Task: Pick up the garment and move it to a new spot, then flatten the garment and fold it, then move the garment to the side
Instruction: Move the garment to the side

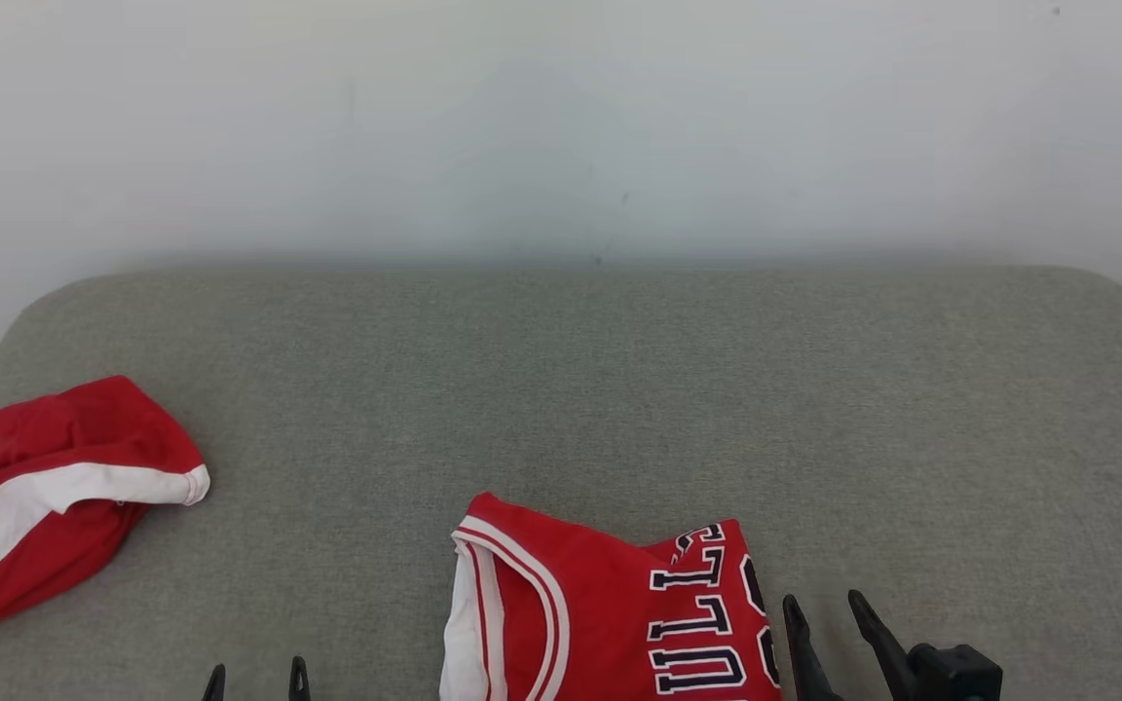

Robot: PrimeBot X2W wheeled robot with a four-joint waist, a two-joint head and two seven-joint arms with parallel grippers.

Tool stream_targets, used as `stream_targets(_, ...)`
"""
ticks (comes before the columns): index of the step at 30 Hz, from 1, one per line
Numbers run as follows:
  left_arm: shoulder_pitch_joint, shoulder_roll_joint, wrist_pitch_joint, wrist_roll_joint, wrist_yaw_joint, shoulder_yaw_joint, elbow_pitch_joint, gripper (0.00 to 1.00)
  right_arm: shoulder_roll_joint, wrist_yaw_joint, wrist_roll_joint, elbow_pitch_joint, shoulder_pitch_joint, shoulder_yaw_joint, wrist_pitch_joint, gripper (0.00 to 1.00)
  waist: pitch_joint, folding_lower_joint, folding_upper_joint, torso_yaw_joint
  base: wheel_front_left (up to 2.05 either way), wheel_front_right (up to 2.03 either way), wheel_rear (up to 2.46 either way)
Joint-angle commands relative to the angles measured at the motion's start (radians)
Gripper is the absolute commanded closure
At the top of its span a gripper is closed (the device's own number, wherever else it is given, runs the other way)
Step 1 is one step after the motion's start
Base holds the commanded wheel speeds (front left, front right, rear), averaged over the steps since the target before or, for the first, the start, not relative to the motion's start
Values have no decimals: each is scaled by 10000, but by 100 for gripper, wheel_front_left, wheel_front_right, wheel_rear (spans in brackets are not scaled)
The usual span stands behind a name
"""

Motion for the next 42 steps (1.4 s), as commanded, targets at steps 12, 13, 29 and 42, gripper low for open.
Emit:
stream_targets(12,15,-11,-28,164,-152,30,42,0,18,-24,1396,2530,-1165,194,1,0,501,0,0,1623,0,0,0)
stream_targets(13,-26,-9,-28,137,-174,36,51,0,18,-24,1542,2810,-1301,276,0,0,552,0,0,1690,0,0,0)
stream_targets(29,-265,-9,-28,32,-164,-272,-152,0,-246,-35,1714,4422,-2361,533,11,100,637,0,0,1011,0,0,0)
stream_targets(42,-767,-6,-28,-147,-103,-1166,-202,0,-125,-26,920,3647,-2371,-207,-3,100,861,0,0,-2793,0,0,0)
